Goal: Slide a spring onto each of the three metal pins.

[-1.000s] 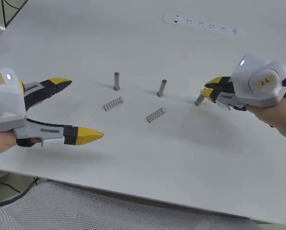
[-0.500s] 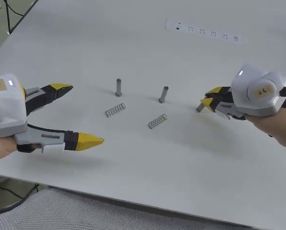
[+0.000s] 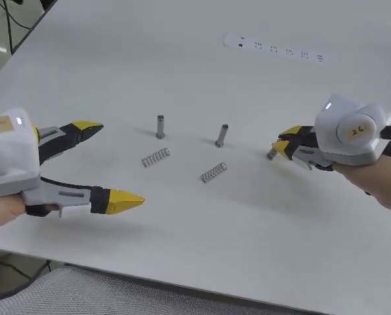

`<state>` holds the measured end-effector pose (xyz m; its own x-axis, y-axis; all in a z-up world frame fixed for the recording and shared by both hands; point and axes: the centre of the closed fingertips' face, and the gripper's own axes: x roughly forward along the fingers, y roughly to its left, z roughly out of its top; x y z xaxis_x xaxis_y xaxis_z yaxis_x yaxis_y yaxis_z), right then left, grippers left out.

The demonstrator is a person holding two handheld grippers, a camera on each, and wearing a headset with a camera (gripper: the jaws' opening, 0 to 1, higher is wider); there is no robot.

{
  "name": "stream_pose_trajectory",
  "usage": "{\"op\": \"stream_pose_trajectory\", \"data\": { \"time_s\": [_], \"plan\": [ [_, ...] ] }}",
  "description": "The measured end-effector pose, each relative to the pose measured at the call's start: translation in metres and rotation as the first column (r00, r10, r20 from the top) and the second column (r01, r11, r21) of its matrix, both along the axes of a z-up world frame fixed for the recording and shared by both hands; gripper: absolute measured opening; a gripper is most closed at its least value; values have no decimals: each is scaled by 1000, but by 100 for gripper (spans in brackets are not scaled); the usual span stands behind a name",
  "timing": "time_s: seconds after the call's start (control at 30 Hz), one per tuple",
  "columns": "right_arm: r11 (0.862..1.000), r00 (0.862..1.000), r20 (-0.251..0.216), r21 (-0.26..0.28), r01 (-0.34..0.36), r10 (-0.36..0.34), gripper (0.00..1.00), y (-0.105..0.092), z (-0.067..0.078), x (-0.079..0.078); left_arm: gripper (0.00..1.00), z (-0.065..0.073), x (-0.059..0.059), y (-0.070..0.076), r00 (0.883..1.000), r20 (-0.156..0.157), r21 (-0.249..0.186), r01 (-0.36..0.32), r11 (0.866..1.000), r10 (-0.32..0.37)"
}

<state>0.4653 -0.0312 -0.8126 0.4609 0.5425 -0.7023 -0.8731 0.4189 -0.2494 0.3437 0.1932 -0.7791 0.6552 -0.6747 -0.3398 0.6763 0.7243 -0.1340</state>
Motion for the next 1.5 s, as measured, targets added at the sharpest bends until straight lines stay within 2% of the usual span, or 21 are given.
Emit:
{"op": "stream_pose_trajectory", "data": {
  "time_s": [0.17,0.47,0.73,0.97,1.03,1.17,1.27,1.5],
  "plan": [
    [999,1000,8,24,26,-26,19,0,3,2,96,0,-1,-1,1000,-1,1,3,1000,-3],
    [997,999,2,51,53,-53,22,0,7,2,96,1,-3,1,1000,-1,-4,-1,1000,1],
    [991,996,-2,101,93,-94,28,-1,14,3,96,3,-2,1,1000,5,-2,0,1000,0],
    [980,992,-11,152,125,-124,31,0,23,0,96,5,-1,-1,1000,7,-3,2,1000,-2],
    [973,990,-20,184,142,-141,32,1,26,0,97,5,0,-1,1000,7,-5,1,1000,-1],
    [964,987,-35,211,161,-157,34,1,30,-4,97,5,0,0,1000,7,-5,1,1000,-1],
    [957,986,-41,238,168,-162,37,1,33,-7,97,5,0,-1,1000,6,-5,1,1000,-1],
    [949,987,-52,268,164,-155,41,2,39,-19,97,8,1,-3,1000,10,-8,8,1000,-8]
  ]
}}
